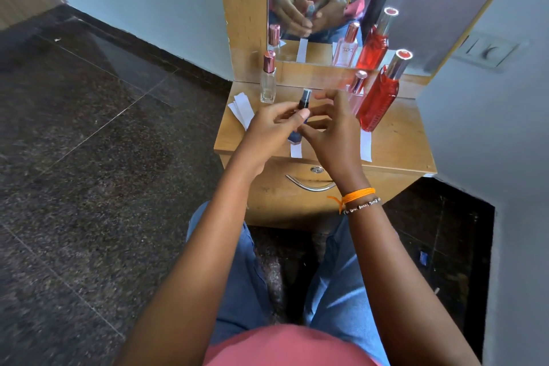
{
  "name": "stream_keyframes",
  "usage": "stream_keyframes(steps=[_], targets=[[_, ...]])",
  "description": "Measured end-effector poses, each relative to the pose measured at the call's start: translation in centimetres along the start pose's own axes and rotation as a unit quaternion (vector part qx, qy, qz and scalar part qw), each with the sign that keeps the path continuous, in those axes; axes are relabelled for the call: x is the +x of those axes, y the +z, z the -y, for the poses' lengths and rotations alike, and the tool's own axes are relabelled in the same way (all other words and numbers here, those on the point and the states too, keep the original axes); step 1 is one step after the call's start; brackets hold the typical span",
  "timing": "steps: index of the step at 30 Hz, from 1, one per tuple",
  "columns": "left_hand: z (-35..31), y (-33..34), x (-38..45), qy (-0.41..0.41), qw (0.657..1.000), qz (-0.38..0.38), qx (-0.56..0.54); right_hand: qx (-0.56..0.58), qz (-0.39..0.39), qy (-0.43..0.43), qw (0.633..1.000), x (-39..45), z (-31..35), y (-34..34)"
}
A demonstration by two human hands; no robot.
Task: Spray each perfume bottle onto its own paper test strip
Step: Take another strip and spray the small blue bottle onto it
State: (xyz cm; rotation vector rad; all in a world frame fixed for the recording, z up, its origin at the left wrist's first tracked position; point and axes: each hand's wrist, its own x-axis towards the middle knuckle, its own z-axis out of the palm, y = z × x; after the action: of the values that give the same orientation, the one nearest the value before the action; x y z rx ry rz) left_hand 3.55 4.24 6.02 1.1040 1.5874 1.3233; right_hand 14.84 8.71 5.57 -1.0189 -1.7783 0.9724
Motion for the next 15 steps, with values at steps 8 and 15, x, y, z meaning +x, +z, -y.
stream_keyframes(steps=[8, 15], targets=[[0.6, -0.6, -0.3, 0.019, 0.996, -0.08, -0.028, 0.02, 0.038, 0.002, 0.999, 0.0, 0.7, -0.5], [-0.4, 0.1, -0.6, 0.078, 0.989, -0.091, 0.086, 0.128, -0.009, 0.076, 0.989, 1.8, 2.3, 0.0]])
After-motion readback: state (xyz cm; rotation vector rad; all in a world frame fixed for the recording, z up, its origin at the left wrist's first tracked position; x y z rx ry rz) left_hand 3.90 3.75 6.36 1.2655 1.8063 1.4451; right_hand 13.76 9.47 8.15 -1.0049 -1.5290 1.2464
